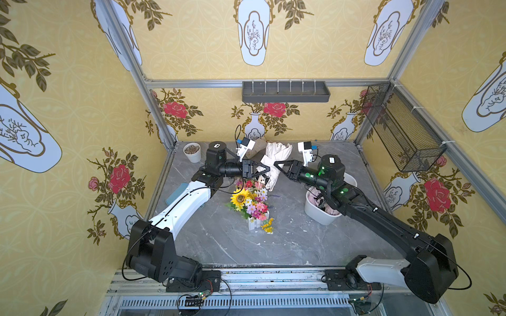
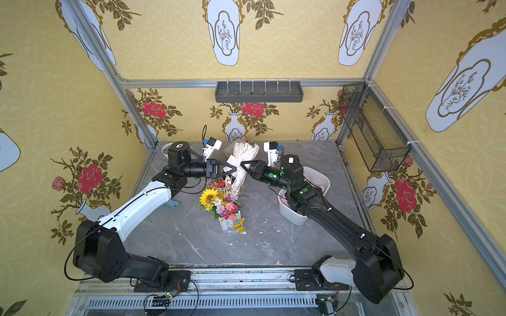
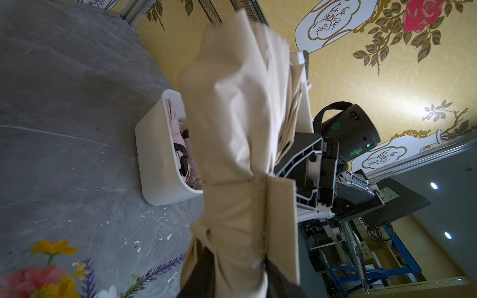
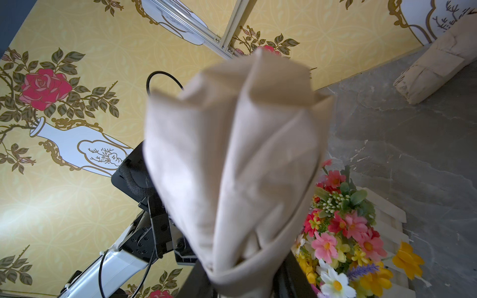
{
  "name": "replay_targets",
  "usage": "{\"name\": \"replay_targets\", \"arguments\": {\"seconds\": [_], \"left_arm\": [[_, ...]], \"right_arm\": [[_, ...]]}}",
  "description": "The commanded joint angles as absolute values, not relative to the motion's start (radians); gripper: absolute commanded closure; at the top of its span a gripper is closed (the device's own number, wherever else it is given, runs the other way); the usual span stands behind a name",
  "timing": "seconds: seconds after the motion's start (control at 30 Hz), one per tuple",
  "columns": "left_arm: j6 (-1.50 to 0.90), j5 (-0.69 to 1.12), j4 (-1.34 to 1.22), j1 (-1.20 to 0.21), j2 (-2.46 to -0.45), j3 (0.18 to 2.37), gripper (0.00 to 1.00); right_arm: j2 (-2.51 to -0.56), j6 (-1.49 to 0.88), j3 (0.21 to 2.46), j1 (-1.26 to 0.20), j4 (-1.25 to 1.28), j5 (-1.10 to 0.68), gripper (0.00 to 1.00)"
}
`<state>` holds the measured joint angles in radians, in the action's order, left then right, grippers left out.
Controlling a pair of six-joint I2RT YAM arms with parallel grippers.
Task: Put the umbrella into the storage box
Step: Pick up the umbrella from the center of the board, then place the umbrella in the storage box.
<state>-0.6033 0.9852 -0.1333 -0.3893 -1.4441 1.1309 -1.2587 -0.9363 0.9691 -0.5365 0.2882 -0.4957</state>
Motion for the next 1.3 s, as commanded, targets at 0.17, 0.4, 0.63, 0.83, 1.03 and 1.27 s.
{"name": "replay_targets", "arguments": {"seconds": [0.17,0.4,0.63,0.83,1.03,1.27], "left_arm": [[-0.614,0.968,-0.203,-0.393,-1.419,1.104,0.37],[-0.499,0.862,-0.028,-0.393,-1.374,1.085,0.33],[-0.385,0.771,0.14,-0.393,-1.358,1.096,0.33],[-0.336,0.741,0.213,-0.393,-1.35,1.115,0.33],[-0.334,0.735,0.218,-0.393,-1.341,1.103,0.33],[-0.337,0.727,0.222,-0.393,-1.344,1.104,0.33]], "right_arm": [[-1.215,-0.884,0.961,-0.527,0.279,-0.494,0.77],[-1.143,-0.834,0.99,-0.384,-0.062,-0.463,0.81],[-1.054,-0.772,1.004,-0.101,-0.412,-0.441,0.79],[-1.086,-0.749,0.985,0.094,-0.539,-0.525,0.79],[-1.152,-0.712,0.982,0.159,-0.553,-0.567,0.79],[-1.236,-0.696,0.963,0.218,-0.524,-0.615,0.79]]}}
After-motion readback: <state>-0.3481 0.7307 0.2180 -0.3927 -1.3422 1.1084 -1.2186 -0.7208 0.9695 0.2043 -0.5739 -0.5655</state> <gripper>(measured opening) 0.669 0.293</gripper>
